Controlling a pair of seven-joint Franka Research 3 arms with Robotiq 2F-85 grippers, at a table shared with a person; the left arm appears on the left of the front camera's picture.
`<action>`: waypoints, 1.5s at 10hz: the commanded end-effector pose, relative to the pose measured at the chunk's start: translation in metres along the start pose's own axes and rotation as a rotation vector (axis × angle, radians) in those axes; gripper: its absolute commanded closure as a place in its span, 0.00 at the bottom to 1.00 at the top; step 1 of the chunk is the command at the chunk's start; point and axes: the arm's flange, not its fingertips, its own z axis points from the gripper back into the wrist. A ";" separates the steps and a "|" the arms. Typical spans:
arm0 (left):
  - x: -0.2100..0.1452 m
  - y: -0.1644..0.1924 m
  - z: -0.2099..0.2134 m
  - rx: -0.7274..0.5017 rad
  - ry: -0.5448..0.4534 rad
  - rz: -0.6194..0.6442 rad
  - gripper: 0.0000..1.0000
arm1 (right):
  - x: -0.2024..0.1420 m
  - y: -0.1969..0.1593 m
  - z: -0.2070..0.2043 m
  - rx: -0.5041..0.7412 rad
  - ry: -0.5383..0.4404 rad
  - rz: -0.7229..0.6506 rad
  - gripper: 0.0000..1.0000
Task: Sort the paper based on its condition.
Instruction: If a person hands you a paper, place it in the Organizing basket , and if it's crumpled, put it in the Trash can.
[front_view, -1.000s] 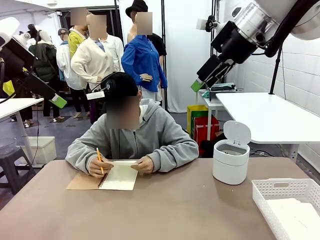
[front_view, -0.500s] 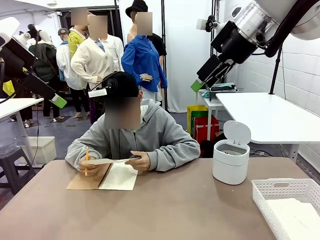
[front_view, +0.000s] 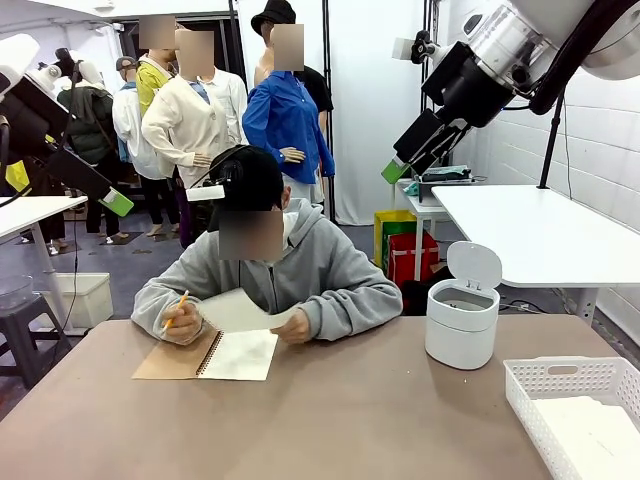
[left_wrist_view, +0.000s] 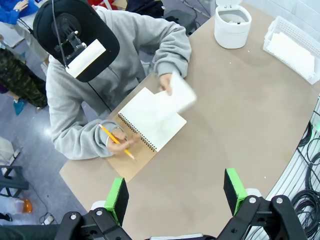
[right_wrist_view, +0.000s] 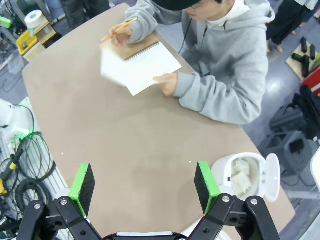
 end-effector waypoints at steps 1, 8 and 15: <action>0.000 0.001 0.001 -0.005 -0.003 0.001 0.00 | 0.000 0.000 0.000 0.000 0.000 0.000 0.00; 0.000 0.001 0.001 -0.005 -0.003 0.001 0.00 | 0.000 0.000 0.000 0.000 0.000 0.000 0.00; 0.000 0.001 0.001 -0.005 -0.003 0.001 0.00 | 0.000 0.000 0.000 0.000 0.000 0.000 0.00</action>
